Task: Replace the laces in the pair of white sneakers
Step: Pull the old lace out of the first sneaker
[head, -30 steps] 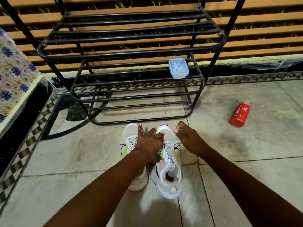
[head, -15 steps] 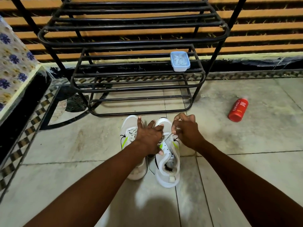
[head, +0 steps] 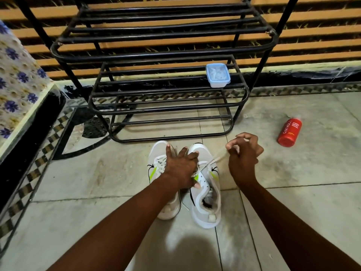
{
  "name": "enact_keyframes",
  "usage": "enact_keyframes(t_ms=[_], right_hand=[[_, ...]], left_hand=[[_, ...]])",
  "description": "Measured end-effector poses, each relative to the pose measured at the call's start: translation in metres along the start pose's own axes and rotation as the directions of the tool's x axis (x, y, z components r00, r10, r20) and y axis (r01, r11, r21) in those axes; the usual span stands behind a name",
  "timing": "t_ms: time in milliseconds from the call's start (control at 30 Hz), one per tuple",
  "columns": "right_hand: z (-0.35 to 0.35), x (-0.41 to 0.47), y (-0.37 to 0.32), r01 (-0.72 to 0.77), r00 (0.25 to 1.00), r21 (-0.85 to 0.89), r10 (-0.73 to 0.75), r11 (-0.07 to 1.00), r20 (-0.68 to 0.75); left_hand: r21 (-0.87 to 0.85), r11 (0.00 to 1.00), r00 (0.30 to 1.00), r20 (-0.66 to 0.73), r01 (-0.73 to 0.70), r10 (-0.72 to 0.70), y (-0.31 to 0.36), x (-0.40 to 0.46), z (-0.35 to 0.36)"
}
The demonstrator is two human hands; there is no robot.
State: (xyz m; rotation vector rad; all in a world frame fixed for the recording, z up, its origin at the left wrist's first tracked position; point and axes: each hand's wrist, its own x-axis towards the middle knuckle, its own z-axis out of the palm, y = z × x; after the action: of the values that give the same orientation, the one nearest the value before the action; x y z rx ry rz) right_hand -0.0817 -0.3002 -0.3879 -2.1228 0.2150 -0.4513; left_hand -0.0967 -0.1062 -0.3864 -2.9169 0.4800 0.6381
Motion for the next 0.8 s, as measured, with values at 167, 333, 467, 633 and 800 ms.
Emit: enact_keyframes(t_ms=[167, 333, 467, 633, 800], right_hand=[[-0.02, 0.022, 0.005, -0.12, 0.983, 0.565, 0.179, 0.816, -0.05], [-0.022, 0.024, 0.006, -0.468, 0.874, 0.772, 0.353, 0.429, 0.334], [-0.03, 0.025, 0.026, 0.074, 0.825, 0.287, -0.221, 0.955, 0.521], [-0.023, 0.021, 0.036, 0.699, 0.436, -0.05, -0.37, 0.714, 0.82], [-0.016, 0.017, 0.016, 0.79, 0.54, -0.158, -0.55, 0.592, 0.637]], left_hand=[[0.019, 1.0, 1.0, 0.001, -0.006, 0.006, 0.001, 0.003, 0.0], [0.016, 1.0, 1.0, 0.012, -0.006, 0.005, 0.002, 0.002, 0.001], [0.034, 0.999, 1.0, 0.009, -0.005, 0.004, 0.001, 0.002, 0.0], [0.044, 0.999, 1.0, 0.02, 0.002, -0.003, 0.001, 0.002, 0.0], [0.054, 0.998, 1.0, 0.024, 0.009, -0.011, 0.002, 0.005, -0.001]])
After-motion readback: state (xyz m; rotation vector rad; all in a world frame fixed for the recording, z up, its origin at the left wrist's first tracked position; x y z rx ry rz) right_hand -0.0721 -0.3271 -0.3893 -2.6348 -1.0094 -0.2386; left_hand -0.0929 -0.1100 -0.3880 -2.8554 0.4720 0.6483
